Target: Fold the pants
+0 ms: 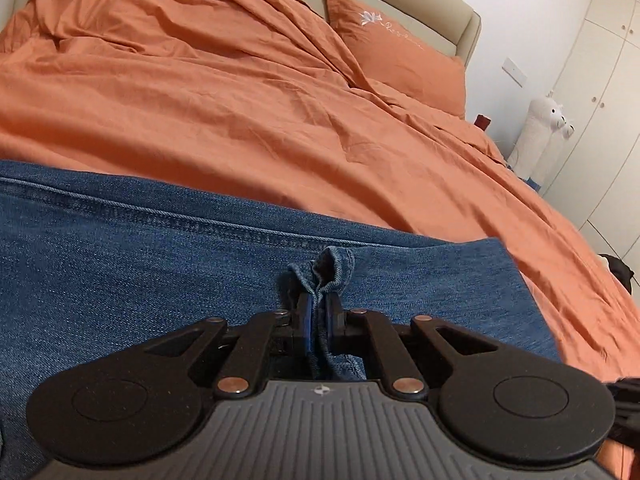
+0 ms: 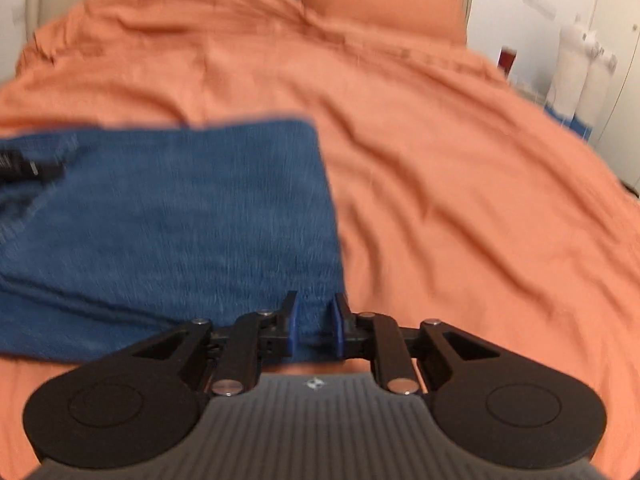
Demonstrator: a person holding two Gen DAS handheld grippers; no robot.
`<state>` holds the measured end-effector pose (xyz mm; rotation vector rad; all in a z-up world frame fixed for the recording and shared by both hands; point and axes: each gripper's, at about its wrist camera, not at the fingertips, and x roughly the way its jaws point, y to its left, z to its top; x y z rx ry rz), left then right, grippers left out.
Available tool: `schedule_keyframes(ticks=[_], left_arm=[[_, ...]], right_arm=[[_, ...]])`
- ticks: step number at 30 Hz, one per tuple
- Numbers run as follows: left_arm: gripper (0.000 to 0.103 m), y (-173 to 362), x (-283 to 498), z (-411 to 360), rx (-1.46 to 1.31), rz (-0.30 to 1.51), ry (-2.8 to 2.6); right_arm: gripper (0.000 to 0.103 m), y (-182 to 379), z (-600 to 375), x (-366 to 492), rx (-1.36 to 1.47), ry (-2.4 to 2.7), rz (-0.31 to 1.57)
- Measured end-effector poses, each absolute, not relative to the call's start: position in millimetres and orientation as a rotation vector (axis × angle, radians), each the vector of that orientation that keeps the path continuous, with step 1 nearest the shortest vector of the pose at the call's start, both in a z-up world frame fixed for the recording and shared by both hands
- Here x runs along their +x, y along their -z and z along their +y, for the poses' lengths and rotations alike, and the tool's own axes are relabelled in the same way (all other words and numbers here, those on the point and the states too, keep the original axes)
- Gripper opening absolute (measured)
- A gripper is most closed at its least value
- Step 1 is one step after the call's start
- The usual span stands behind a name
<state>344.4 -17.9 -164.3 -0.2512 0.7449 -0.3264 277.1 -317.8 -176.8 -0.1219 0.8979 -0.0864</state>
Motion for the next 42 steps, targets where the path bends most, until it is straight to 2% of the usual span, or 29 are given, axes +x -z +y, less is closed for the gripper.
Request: schedule_keyframes(ticks=[5,8,9,11,18,20,23,28,30,32,35,42], left_arm=[[0.01,164,348,-25,-0.214,0.75,0.312],[0.02,151,343,-21,-0.194,0.739,0.307],[0.03,145,342,-18,-0.19,0.73,0.305],[0.04,130,334,-7,-0.191,0.708,0.297],[0.042,79,301,46,-0.282,0.664,0.069],[0.042,65,288,69,-0.324,0.629,-0.038],[0.043,53,264,109,-0.404,0.579,-0.193],[0.049,57,223,178,-0.573,0.494,-0.443],[0.057,62,208,202,-0.672,0.458,-0.561],[0.058,67,187,218,-0.771,0.38,-0.665],[0.078,71,180,231,-0.793,0.362,-0.707],[0.075,124,188,271,-1.118,0.493,-0.687]], right_arm=[[0.013,187,-313,279,-0.156,0.099,0.93],[0.013,180,-311,283,-0.171,0.108,0.969],[0.013,176,-310,282,-0.178,0.105,0.972],[0.013,166,-307,276,-0.179,0.084,0.957],[0.016,134,-271,258,-0.219,-0.044,0.877],[0.024,124,-254,256,-0.238,-0.095,0.848],[0.026,111,-227,253,-0.279,-0.176,0.814],[0.03,103,-188,257,-0.339,-0.284,0.804],[0.03,104,-172,265,-0.372,-0.324,0.813],[0.03,108,-158,274,-0.408,-0.361,0.828],[0.03,119,-134,291,-0.525,-0.374,0.86],[0.029,126,-98,317,-0.635,-0.443,0.885]])
